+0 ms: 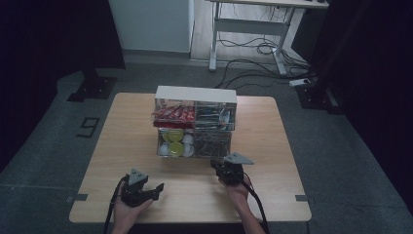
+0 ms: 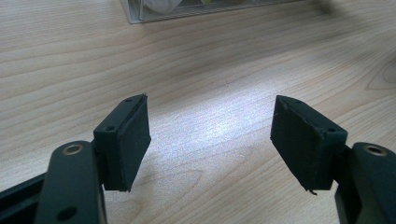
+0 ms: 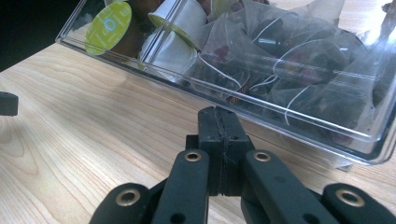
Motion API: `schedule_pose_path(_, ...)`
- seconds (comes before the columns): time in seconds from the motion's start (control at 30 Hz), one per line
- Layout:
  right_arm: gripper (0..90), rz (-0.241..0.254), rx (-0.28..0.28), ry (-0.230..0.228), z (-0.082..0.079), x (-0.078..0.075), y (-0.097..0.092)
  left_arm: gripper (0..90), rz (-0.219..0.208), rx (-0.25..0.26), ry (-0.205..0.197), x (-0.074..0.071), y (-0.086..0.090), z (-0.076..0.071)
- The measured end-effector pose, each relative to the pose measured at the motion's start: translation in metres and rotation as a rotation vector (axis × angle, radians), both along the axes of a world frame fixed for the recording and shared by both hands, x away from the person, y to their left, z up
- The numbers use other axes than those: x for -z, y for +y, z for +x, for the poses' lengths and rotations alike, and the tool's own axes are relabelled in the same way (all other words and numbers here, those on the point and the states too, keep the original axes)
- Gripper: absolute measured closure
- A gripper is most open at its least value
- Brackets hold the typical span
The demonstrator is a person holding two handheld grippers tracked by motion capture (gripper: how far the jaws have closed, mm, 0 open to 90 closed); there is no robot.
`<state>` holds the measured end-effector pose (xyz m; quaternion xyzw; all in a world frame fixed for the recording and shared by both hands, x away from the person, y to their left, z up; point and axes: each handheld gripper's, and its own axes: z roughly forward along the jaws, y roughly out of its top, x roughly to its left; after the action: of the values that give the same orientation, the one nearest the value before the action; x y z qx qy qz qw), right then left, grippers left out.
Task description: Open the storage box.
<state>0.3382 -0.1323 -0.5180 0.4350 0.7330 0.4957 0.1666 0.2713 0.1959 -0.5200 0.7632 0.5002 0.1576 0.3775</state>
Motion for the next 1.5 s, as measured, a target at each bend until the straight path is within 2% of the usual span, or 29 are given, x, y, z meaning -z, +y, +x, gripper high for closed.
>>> schedule_pose_path(0.23, 89.4, -0.002, 0.000, -0.003, 0.000, 0.000, 0.000, 28.6, 0.000, 0.001, -0.003, -0.001, 0.002, 0.000)
schedule_pose_path(0.37, 89.5, -0.009, 0.003, -0.025, 0.000, -0.001, 0.000, 28.6, -0.006, -0.007, 0.000, -0.001, 0.004, 0.001)
schedule_pose_path(0.9, 89.4, 0.040, 0.050, -0.037, 0.002, -0.011, -0.017, 28.6, -0.001, -0.010, -0.003, -0.002, 0.005, 0.000)
schedule_pose_path(1.5, 89.5, 0.077, 0.081, -0.081, 0.002, -0.026, -0.031, 28.6, 0.002, -0.011, 0.000, -0.001, 0.004, 0.001)
